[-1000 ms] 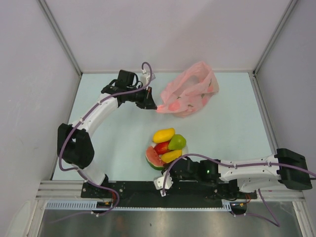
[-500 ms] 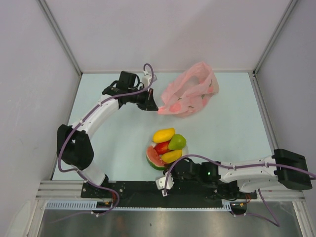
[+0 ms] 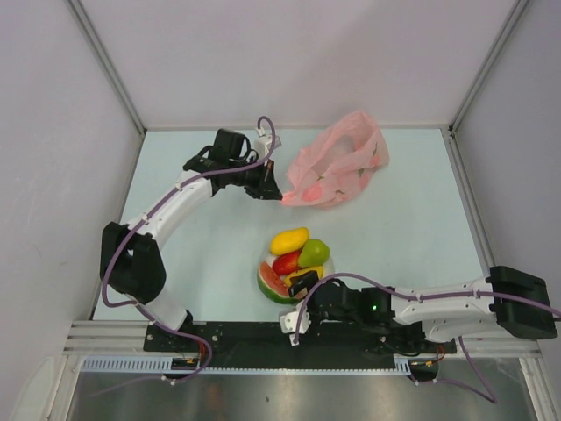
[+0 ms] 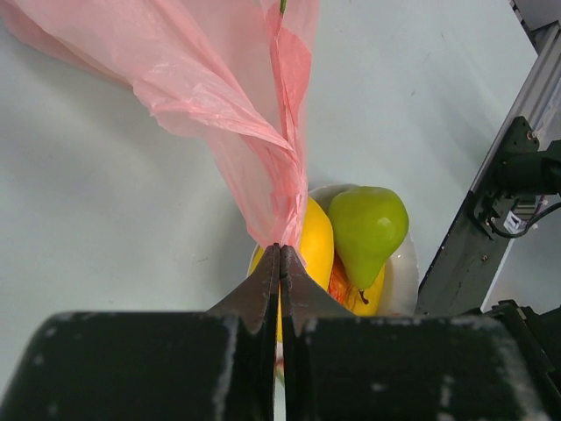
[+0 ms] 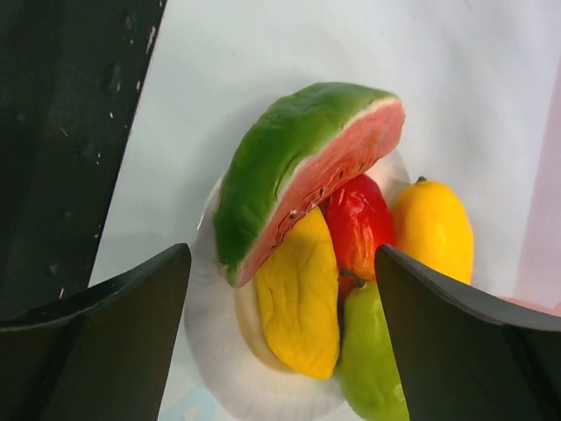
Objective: Take the fake fruits out of the plastic bag
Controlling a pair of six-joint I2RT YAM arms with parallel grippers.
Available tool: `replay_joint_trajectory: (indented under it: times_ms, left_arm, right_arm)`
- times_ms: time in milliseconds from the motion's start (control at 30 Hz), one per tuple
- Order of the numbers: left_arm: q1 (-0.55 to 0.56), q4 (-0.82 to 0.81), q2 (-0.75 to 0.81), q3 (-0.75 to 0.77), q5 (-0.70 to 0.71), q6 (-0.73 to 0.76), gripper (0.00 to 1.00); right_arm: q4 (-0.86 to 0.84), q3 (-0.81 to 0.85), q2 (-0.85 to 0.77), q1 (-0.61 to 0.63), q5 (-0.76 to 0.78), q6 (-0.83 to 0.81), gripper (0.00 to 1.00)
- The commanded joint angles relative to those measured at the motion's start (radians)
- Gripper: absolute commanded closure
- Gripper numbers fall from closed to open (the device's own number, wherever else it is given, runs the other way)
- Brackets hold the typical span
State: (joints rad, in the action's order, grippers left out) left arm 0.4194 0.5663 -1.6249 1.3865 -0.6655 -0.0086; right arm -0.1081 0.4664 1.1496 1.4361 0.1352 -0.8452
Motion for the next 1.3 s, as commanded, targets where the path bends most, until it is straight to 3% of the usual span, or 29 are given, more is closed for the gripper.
replay_joint_trajectory:
  times_ms: [0,67,300,400,533,567,667,767,800,933,1067,1267]
  left_arm:
    - [0.007,-0.014,0.034,0.009,-0.006,0.007,0.99]
    - [0.009,-0.017,0.033,0.008,-0.008,0.007,0.99]
    - [0.009,-0.005,0.030,0.016,-0.006,0.007,1.00]
    - [0.009,0.006,0.049,0.014,-0.008,0.032,1.00]
    - [0.010,0.003,0.085,0.009,-0.036,0.032,1.00]
    - [0.009,0.003,0.097,0.009,-0.042,0.029,1.00]
    - [0.010,0.009,0.111,0.011,-0.075,0.024,1.00]
    - [0.016,-0.016,0.138,0.005,-0.111,0.022,1.00]
    - [0.016,-0.029,0.151,0.008,-0.097,0.016,1.00]
    - [0.024,-0.019,0.161,0.037,-0.091,0.015,1.00]
    - [0.024,-0.016,0.158,0.052,-0.083,0.036,1.00]
    - [0.024,0.038,0.131,0.109,-0.057,0.157,1.00]
  right_arm:
    - [0.030,0.077,-0.051,0.033,-0.002,0.018,0.06]
    - [0.076,0.109,-0.057,0.038,-0.005,0.024,0.00]
    - [0.203,0.234,-0.091,0.011,0.035,0.050,0.00]
    - [0.217,0.317,-0.096,-0.068,0.059,0.107,0.00]
    - [0.234,0.581,0.011,-0.346,0.103,0.355,0.01]
    - [0.235,0.682,0.063,-0.464,0.116,0.395,0.04]
    - [0.223,0.818,0.126,-0.627,0.078,0.443,0.35]
    - [0.223,0.851,0.203,-0.724,0.005,0.414,0.55]
    - [0.222,0.851,0.241,-0.746,-0.014,0.414,0.58]
    - [0.245,0.851,0.366,-0.833,-0.075,0.503,0.60]
    - [0.255,0.851,0.478,-0.962,-0.037,0.634,0.62]
    - [0.263,0.854,0.567,-1.105,-0.094,0.651,0.54]
